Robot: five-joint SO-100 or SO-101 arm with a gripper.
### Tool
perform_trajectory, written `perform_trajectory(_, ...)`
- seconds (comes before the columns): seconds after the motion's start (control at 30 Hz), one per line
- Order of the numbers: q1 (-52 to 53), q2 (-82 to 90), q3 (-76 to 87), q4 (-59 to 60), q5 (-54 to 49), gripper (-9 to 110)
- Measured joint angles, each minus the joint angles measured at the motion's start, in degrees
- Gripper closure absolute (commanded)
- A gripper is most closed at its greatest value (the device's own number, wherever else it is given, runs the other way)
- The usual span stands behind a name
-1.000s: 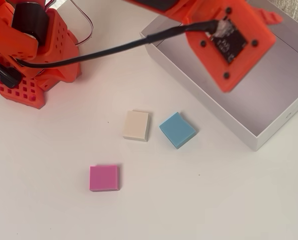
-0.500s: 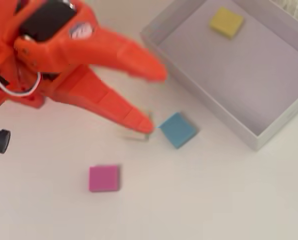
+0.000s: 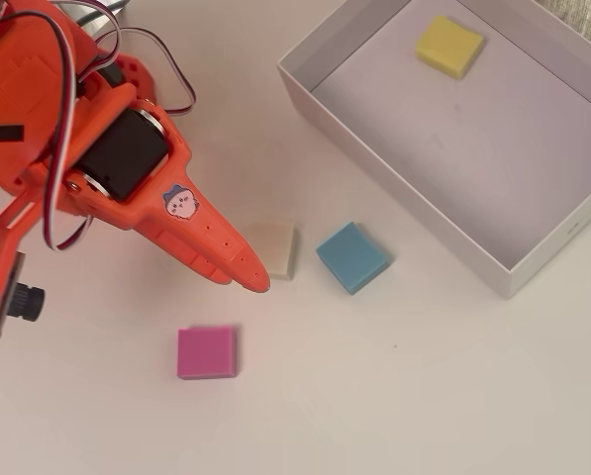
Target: Grasp the yellow cuboid and put it in the bin.
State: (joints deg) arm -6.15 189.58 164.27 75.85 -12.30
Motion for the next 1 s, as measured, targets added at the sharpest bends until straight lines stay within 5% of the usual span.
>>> perform_trajectory(0.13,0.26,-0.09,2.11,0.97,0.09,110)
perform_trajectory(1.0,0.35,0.00,4.83,0.88,0.09,110)
